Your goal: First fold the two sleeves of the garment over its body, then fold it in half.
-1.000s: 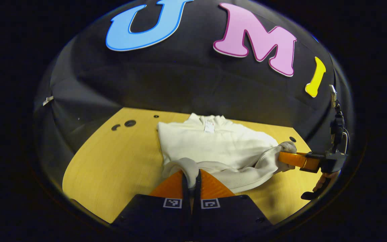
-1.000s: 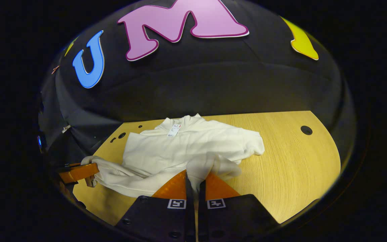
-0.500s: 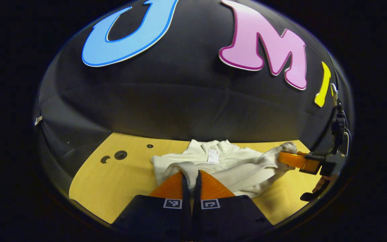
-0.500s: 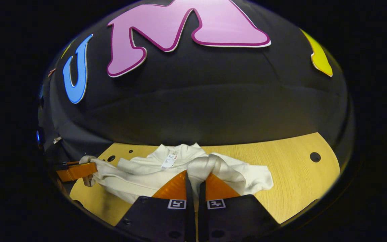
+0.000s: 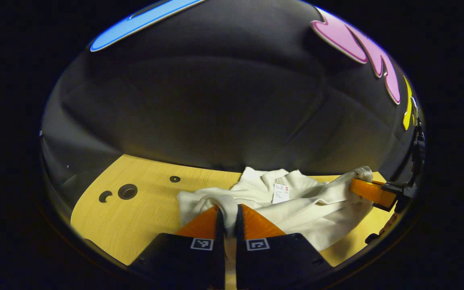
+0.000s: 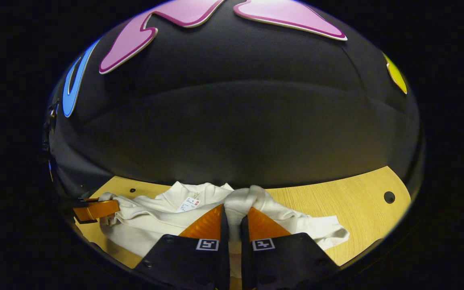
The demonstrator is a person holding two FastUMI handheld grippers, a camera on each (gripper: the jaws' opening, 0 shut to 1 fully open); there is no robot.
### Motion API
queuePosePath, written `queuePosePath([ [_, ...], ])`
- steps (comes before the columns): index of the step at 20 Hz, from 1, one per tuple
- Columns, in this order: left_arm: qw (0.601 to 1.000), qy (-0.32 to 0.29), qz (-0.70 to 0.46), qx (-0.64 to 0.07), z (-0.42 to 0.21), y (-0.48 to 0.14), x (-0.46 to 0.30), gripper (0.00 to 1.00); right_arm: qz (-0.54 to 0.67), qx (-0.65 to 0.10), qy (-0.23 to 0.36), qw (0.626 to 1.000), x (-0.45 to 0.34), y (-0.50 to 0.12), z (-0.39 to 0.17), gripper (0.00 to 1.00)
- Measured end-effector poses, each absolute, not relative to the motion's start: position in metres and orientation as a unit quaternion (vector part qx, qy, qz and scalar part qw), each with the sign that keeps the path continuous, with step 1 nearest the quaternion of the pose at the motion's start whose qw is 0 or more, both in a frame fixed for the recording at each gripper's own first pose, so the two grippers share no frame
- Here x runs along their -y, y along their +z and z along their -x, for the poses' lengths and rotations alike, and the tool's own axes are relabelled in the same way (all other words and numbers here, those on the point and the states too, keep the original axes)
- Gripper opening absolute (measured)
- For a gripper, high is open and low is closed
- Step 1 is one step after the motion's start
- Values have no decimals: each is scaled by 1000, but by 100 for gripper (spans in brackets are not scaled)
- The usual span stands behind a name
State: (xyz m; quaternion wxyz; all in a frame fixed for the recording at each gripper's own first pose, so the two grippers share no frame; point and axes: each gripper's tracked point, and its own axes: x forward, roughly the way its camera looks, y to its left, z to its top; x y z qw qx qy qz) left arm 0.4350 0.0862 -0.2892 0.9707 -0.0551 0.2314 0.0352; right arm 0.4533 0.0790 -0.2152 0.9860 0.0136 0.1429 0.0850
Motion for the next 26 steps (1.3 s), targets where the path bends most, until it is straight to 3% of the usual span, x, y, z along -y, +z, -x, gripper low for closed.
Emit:
queuePosePath([
  [4, 970, 48, 31, -234, -438, -296, -88, 33, -32, -164, 91, 982, -78, -230, -451, 40],
  [5, 971, 46, 33, -232, -438, -292, -86, 47, -37, -169, 94, 980, -76, -230, -448, 43],
  [6, 973, 51, 30, -225, -438, -288, -86, 60, -36, -169, 90, 981, -71, -228, -447, 53],
  [9, 978, 71, 7, -198, -435, -264, -99, 100, -32, -147, 76, 986, -55, -207, -441, 95],
  [15, 987, 76, -1, -141, -384, -191, -105, 100, -13, -110, 49, 993, -30, -157, -399, 92],
  [17, 989, 75, -1, -125, -360, -168, -108, 100, -3, -99, 48, 994, -31, -135, -377, 96],
  [26, 997, 51, -6, -52, -209, -53, -104, 99, -3, -29, 38, 999, -50, -14, -220, 98],
])
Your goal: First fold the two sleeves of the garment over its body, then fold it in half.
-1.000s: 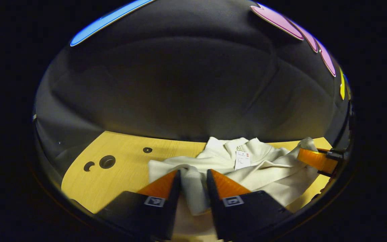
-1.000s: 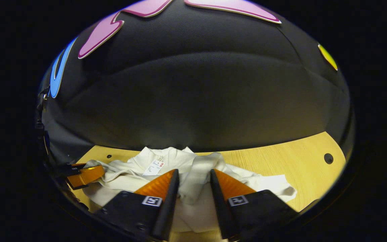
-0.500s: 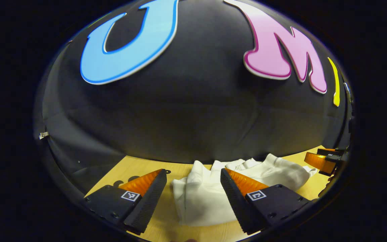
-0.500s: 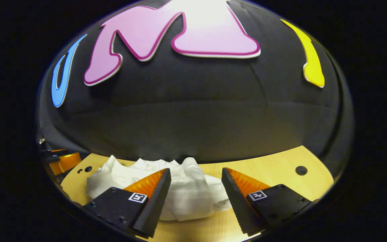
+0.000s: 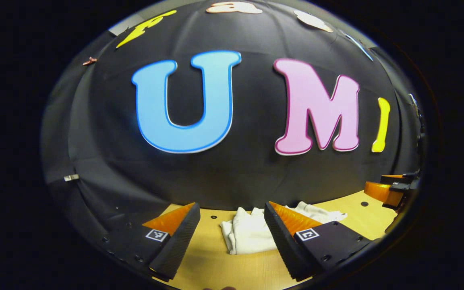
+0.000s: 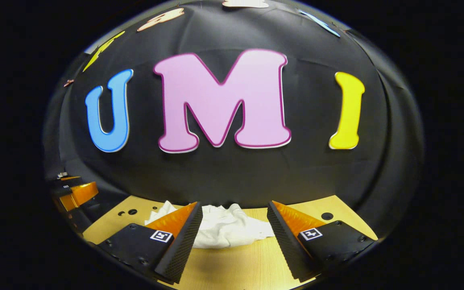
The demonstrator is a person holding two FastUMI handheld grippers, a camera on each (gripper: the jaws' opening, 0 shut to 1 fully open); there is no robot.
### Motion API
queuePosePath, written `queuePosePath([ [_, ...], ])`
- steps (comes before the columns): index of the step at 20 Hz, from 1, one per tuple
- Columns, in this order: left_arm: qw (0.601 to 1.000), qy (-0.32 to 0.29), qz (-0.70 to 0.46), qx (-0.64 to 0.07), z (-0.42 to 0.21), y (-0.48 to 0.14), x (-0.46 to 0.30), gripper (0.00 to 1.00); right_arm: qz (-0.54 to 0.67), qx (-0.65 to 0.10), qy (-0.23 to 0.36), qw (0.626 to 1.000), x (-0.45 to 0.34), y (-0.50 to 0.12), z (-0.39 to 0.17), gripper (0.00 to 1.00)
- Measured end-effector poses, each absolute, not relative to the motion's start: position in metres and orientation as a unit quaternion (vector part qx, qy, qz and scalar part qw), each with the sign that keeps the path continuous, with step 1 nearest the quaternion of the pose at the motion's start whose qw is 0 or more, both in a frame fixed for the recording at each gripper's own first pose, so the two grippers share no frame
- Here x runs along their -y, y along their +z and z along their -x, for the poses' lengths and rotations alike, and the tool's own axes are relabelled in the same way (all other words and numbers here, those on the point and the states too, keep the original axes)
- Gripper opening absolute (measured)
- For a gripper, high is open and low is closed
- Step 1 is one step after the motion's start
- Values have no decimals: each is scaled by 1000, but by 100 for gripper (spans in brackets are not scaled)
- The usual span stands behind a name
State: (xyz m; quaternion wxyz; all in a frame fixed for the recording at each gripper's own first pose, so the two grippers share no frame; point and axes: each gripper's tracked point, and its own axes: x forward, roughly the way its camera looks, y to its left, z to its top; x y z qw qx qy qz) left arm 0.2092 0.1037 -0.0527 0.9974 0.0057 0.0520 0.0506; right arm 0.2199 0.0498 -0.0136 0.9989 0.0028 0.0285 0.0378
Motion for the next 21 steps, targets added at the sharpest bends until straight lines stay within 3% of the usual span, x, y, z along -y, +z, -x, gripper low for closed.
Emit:
queuePosePath([
  [6, 999, 19, -23, -41, -96, -28, -84, 99, 10, -11, 23, 1000, -33, 26, -116, 98],
  [11, 998, -33, 17, -42, -5, -27, -37, 99, -12, 15, 60, 998, -53, 46, -24, 98],
  [21, 999, -29, 6, -15, 86, -12, -31, 99, 18, 17, 80, 996, -80, 29, 82, 98],
])
